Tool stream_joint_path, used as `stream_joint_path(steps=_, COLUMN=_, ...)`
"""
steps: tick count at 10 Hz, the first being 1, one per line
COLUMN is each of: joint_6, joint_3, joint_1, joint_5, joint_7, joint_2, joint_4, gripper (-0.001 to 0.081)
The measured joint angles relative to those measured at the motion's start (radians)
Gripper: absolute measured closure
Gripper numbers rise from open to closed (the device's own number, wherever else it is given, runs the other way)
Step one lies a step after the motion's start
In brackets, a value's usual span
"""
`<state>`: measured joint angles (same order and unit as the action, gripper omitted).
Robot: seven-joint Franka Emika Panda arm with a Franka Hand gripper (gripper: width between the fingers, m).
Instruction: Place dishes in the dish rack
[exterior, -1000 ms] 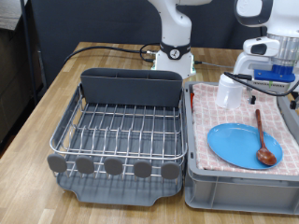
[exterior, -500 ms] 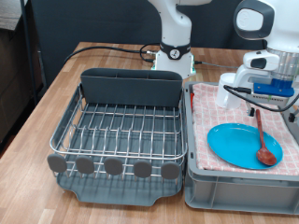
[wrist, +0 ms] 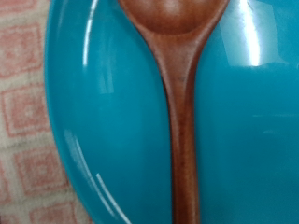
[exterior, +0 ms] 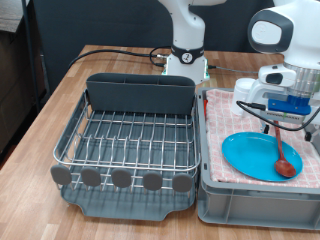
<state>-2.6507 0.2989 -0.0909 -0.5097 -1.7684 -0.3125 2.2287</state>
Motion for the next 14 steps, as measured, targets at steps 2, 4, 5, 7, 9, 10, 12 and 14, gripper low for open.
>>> stream_joint_path(steps=2, joint_6=-0.017, joint_3=-0.018, joint_1=-0.007, joint_5=-0.027, joint_7=-0.032, joint_2=-0.015, joint_4=0.0, gripper=0.0004)
stream_joint_path(steps=4, joint_6=-0.029, joint_3=-0.03, joint_1=-0.009, joint_5=-0.043, joint_7=-0.048, joint_2=-0.027, joint_4=0.0, gripper=0.0004)
stream_joint_path(steps=5, joint_6=-0.032, joint_3=-0.034, joint_1=-0.009, joint_5=-0.045, joint_7=-0.05, joint_2=-0.032, joint_4=0.0, gripper=0.0004)
stream_joint_path(steps=7, joint_6=-0.033, joint_3=-0.041, joint_1=-0.01, joint_5=-0.049, joint_7=-0.056, joint_2=-0.037, joint_4=0.0, gripper=0.0004)
stream_joint_path(steps=9, joint_6=-0.034, joint_3=-0.049, joint_1=-0.013, joint_5=-0.059, joint_7=-0.067, joint_2=-0.042, joint_4=0.0, gripper=0.0004)
stream_joint_path(steps=10, joint_6=-0.036, joint_3=-0.053, joint_1=-0.015, joint_5=-0.061, joint_7=-0.069, joint_2=-0.044, joint_4=0.0, gripper=0.0004)
stream_joint_path(steps=12, joint_6=-0.036, joint_3=-0.059, joint_1=-0.018, joint_5=-0.064, joint_7=-0.076, joint_2=-0.046, joint_4=0.0, gripper=0.0004)
stream_joint_path(steps=14, joint_6=-0.036, joint_3=-0.066, joint_1=-0.023, joint_5=-0.066, joint_7=-0.084, joint_2=-0.046, joint_4=0.0, gripper=0.0004)
